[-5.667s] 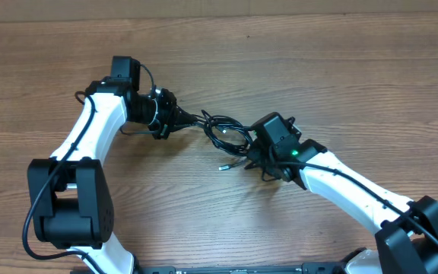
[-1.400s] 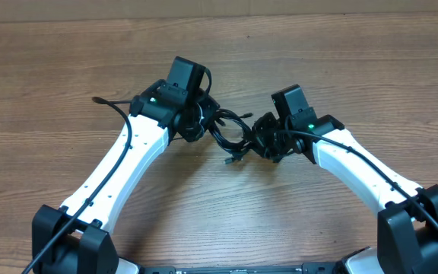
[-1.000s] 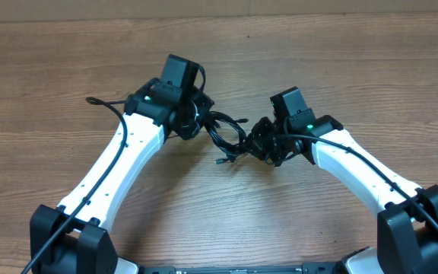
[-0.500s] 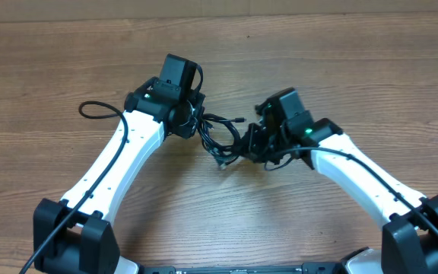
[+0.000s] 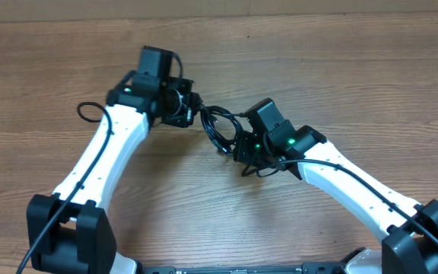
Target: Untangle cables
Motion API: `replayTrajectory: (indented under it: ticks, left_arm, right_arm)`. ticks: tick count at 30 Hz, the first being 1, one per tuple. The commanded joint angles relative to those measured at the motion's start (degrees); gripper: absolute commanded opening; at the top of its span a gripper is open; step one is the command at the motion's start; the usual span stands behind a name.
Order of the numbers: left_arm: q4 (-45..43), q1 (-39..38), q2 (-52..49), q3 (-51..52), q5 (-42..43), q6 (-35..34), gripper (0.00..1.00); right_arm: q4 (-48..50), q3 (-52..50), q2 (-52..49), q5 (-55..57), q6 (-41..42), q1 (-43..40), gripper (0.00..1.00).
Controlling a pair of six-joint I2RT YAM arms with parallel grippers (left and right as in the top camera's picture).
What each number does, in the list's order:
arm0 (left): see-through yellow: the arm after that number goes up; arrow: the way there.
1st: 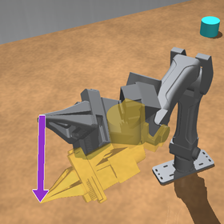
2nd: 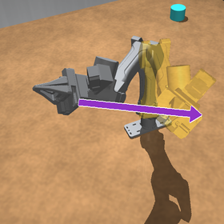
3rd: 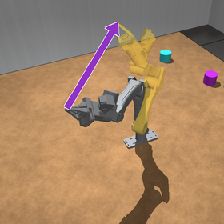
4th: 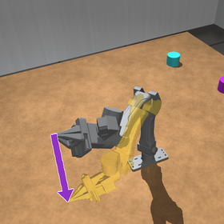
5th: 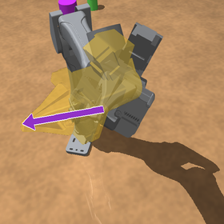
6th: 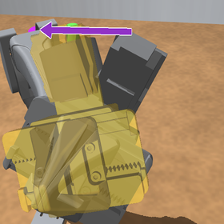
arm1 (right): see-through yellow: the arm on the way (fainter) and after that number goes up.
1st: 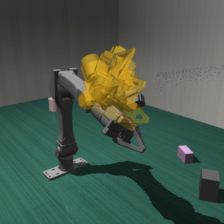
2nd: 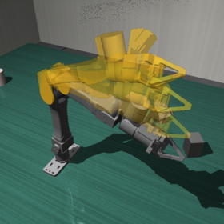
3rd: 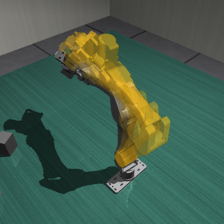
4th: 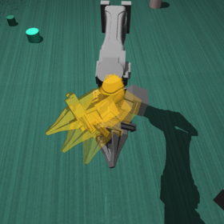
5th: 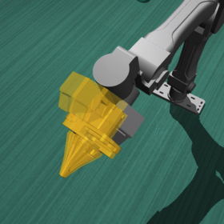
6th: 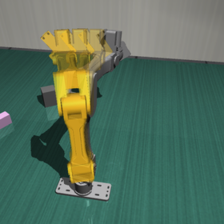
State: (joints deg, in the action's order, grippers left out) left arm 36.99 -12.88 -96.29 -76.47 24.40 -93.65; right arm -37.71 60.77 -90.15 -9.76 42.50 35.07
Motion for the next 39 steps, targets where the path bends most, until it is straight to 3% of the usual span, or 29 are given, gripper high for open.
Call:
replayTrajectory:
  ticks: [1, 6, 9, 14, 17, 18, 20, 22, 24, 26, 31, 35, 39]
  left_arm:
    - [-4.07, 5.05, 0.31, -1.44, 13.94, 6.93, 0.04]
    - [-4.26, 7.67, 0.31, -1.44, 23.52, 16.98, 0.04]
    - [-4.22, 7.76, 0.31, -1.44, 24.96, 26.38, 0.04]
    - [-3.76, 7.78, 0.31, -1.44, 24.7, 48.39, 0.04]
    - [-2.03, 7.78, 0.31, -1.44, 23.26, 63.58, 0.06]
    - [-0.85, 7.76, 0.31, -1.44, 22.12, 66.6, 0.11]
    - [2.43, 7.48, 0.28, -1.44, 17.86, 71.32, 0.31]
    - [5.25, 6.84, 0.28, -1.42, 12.98, 71.58, 0.44]
    - [6.91, 6.03, 0.28, -1.42, 9.66, 71.38, 0.68]
    - [7.5, 5.16, 0.28, -1.42, 8.02, 69.51, 0.78]
    - [7.63, 2.62, 0.28, -1.42, 7.89, 61.2, 0.86]
    - [8.55, 0.07, 0.28, -1.4, 1.7, 55.87, 0.96]
    - [8.39, -3.32, 0.02, -1.36, -4.09, 48.37, 1.0]
  right_arm:
    - [-3.15, -0.83, 0.5, 10.67, -0.31, 0.35, 0.04]
    - [-3.23, -0.83, 0.5, 17.35, 1.29, -2.01, 0.04]
    - [-3.32, -0.83, 0.5, 20.46, 3.58, -4.92, 0.04]
    - [-2.97, -0.83, 0.52, 19.5, 4.09, -11.82, 0.04]
    - [-2.14, -0.83, 0.52, 13.88, -0.44, -14.82, 0.04]
    - [-1.57, -0.83, 0.52, 11.15, -2.89, -15.34, 0.04]
    - [0.11, -0.83, 0.52, 2.62, -10.08, -15.82, 0.04]
    - [1.73, -0.83, 0.52, -5.2, -16.48, -15.78, 0.04]
    - [3.19, -0.81, 0.52, -11.04, -20.28, -15.45, 0.04]
    - [5.2, -0.81, 0.52, -14.69, -21.59, -15.19, 0.04]
    - [9.05, -0.81, 0.52, -17.97, -21.57, -15.15, 0.04]
    - [9.01, -0.81, 0.52, -17.68, -21.55, -15.17, 0.04]
    - [7.78, -0.81, 0.52, -13.38, -21.51, -15.5, 0.2]
